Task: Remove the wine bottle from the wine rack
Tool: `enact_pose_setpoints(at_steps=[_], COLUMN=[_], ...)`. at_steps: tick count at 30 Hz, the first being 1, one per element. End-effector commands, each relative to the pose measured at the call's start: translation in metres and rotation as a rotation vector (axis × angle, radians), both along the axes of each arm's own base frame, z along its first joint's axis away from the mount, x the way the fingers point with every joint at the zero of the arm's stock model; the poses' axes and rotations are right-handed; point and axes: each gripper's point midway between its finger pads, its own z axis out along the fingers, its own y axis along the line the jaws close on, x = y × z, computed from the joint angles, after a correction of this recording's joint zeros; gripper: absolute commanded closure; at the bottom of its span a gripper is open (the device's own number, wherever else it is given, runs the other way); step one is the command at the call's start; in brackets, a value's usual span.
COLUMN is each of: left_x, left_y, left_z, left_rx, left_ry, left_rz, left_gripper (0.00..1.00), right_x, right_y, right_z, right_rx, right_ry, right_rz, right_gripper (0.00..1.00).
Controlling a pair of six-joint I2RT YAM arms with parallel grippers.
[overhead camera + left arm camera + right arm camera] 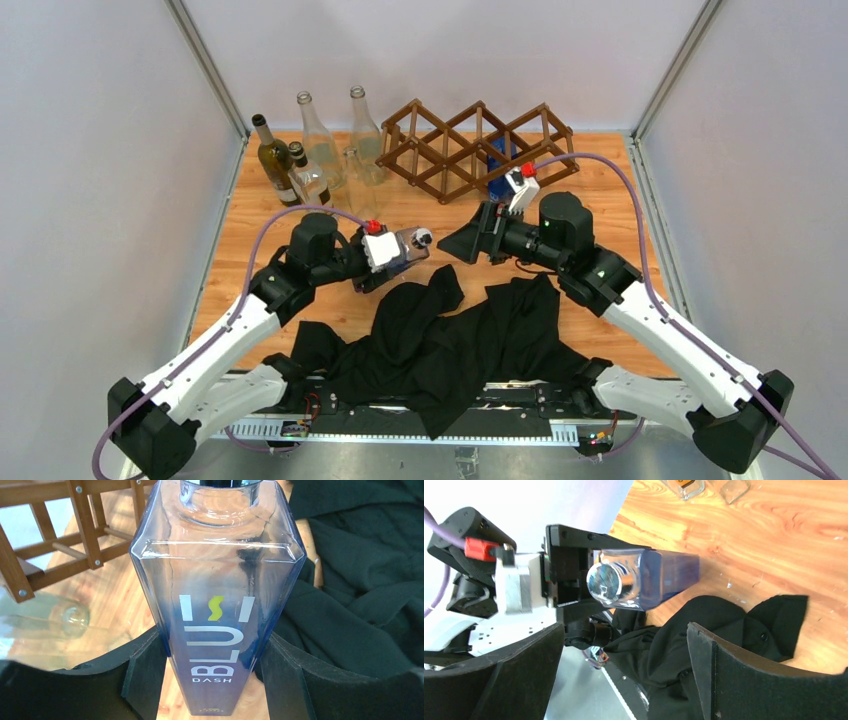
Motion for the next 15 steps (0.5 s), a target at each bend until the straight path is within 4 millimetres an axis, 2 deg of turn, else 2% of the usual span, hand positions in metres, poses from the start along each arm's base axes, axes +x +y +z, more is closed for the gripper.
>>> enact_pose_setpoints(at_steps=[1, 6, 11, 15], left_x=[0.0, -0.016, -0.034, -0.055], left_y=[-0.012, -0.021, -0.028, -0.034], left_z=[0.099, 0.132, 0.15, 0.154], left_rx=[-0.249, -0.34, -0.408, -0.423], left_ry=[-0.064, 0.044, 0.144, 0.258], left_rz=[-0.027, -0.101, -0.166, -0.258], left_gripper=[1.0, 1.0, 1.0, 1.0], right_x=[-0.003, -0.002, -0.001, -0.003], right_y=[-0.008, 0.001, 0.014, 0.025], right_z=[0.022, 0.041, 0.06, 0.075], right_rx=[-0.023, -0.028, 0.004, 0.028], right_ry=[-0.129, -0.31, -0.473, -0.57], right_rz=[0.049, 0.141, 0.216, 0.268], right_gripper=[0.05, 0.04, 0.04, 0.03])
